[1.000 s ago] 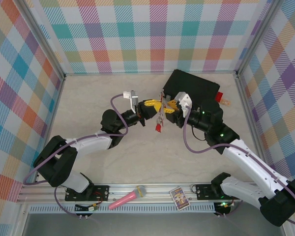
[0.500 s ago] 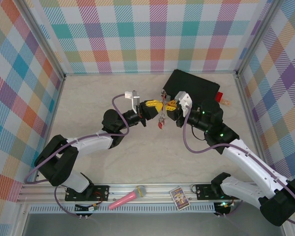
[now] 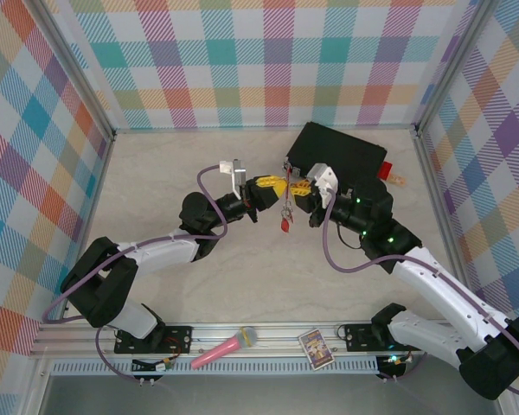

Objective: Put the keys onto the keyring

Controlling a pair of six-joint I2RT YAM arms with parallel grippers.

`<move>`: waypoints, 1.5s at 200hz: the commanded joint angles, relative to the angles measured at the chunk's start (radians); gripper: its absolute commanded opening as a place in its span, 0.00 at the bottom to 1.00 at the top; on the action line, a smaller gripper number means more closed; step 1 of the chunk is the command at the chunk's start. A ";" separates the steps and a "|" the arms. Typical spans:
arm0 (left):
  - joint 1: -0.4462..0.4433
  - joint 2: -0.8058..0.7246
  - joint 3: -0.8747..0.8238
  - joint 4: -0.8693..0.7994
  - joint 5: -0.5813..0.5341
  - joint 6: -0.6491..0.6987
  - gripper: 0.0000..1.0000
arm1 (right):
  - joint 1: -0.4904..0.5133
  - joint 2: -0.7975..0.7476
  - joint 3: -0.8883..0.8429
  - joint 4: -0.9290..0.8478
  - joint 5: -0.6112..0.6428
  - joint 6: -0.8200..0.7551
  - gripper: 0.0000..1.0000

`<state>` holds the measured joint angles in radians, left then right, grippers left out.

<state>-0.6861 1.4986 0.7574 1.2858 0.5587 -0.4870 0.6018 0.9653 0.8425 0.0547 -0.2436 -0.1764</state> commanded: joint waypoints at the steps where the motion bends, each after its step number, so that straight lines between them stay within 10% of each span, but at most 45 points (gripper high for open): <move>1: -0.011 -0.034 0.026 0.056 -0.024 -0.014 0.00 | 0.017 -0.003 -0.012 -0.032 -0.024 -0.029 0.00; 80: -0.012 -0.047 0.018 0.058 -0.031 -0.009 0.00 | 0.030 0.058 0.021 -0.084 -0.062 -0.038 0.03; 151: -0.012 -0.048 -0.007 0.058 -0.052 0.017 0.00 | 0.030 -0.033 -0.009 -0.069 0.018 0.007 0.37; 300: -0.012 -0.055 -0.021 0.056 -0.068 0.033 0.00 | -0.103 0.028 0.077 0.220 -0.344 0.515 0.38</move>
<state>-0.6868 1.4834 0.7414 1.2861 0.5022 -0.4747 0.5053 0.9745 0.8780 0.1543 -0.5076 0.2043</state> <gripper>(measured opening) 0.045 0.395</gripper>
